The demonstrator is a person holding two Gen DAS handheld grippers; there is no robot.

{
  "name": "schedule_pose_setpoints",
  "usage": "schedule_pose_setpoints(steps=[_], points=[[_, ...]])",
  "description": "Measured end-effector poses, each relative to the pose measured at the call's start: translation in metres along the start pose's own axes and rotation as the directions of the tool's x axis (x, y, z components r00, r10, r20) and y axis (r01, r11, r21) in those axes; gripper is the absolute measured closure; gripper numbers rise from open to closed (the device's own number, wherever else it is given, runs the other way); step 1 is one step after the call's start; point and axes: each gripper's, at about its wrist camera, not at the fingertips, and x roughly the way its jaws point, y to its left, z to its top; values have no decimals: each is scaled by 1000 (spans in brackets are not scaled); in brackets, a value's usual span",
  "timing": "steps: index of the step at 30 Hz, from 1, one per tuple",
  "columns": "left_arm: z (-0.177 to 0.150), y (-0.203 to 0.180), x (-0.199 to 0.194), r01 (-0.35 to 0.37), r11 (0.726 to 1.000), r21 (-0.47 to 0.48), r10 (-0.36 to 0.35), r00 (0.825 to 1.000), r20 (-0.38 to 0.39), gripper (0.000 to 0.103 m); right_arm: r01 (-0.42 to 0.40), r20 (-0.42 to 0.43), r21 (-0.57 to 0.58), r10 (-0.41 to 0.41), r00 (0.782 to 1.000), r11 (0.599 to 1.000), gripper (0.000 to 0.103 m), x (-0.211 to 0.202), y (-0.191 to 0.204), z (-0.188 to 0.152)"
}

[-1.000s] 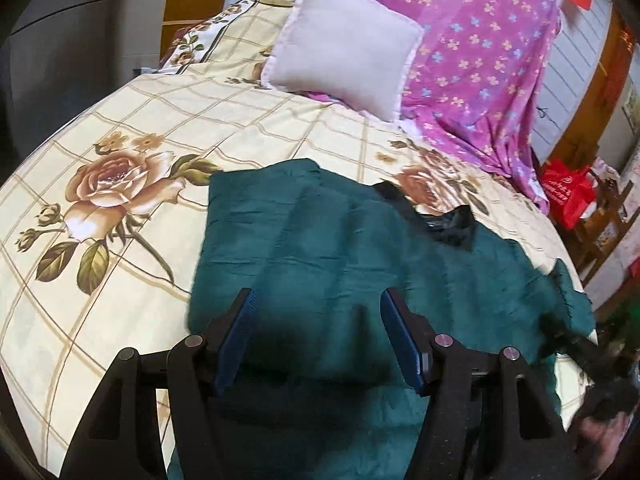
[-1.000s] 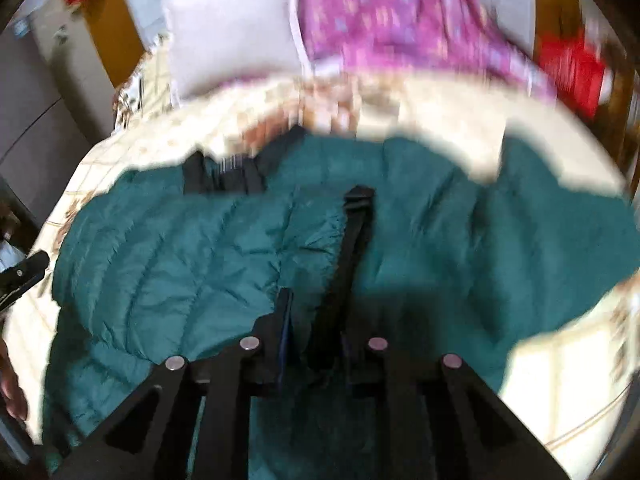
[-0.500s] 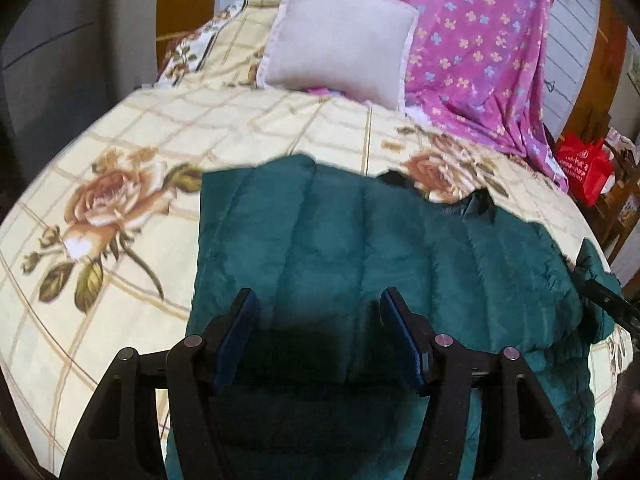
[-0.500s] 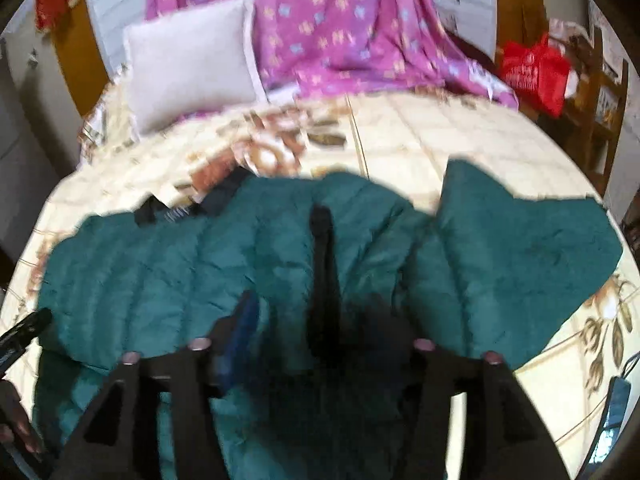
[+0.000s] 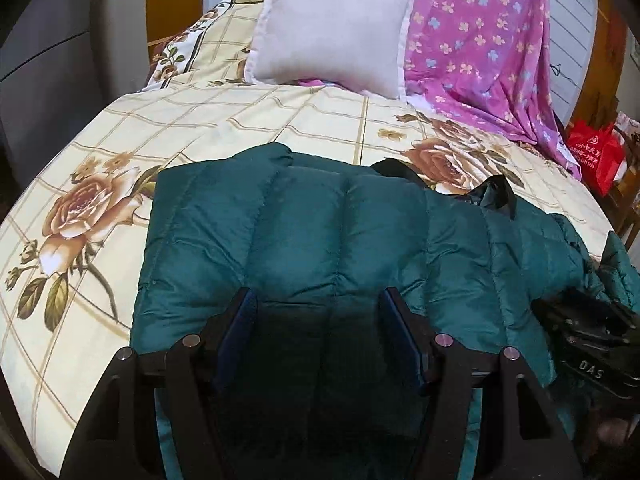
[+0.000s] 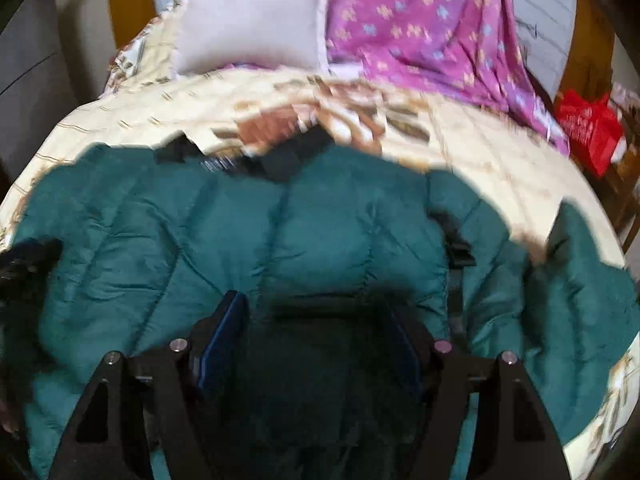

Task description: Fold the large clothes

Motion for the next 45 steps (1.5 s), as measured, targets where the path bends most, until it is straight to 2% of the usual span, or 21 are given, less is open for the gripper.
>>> schedule_pose_setpoints(steps=[3, 7, 9, 13, 17, 24, 31, 38, 45], points=[[0, 0, 2, -5, 1000, 10, 5, 1000, -6, 57, 4, -16, -13, -4, 1000, 1000, 30, -11, 1, 2], [-1, 0, 2, -4, 1000, 10, 4, 1000, -3, 57, -35, 29, 7, 35, 999, 999, 30, -42, -4, -3], [-2, 0, 2, -8, 1000, 15, 8, 1000, -1, 57, -29, 39, 8, 29, 999, 1000, 30, -50, -7, -7], [-2, -1, 2, -14, 1000, 23, 14, 1000, 10, 56, -11, -22, 19, 11, 1000, 1000, 29, -28, -14, -20], [-3, -1, -4, -13, 999, 31, 13, 1000, 0, 56, -3, -18, -1, 3, 1000, 1000, 27, -20, -11, -24], [-7, 1, -46, 75, 997, -24, -75, 997, 19, 56, -12, 54, 14, 11, 998, 1000, 27, -69, -17, -27], [-16, -22, -75, 145, 989, -2, -145, 989, 19, 56, 18, 113, 56, -25, 993, 998, 27, -114, -44, -33], [-25, -49, -90, 186, 982, 30, -187, 982, 17, 56, 81, 126, 114, -95, 988, 990, 24, -137, -88, -43], [-29, -64, -92, 214, 977, 25, -214, 977, 10, 56, 142, 114, 150, -160, 981, 978, 24, -142, -127, -50]])
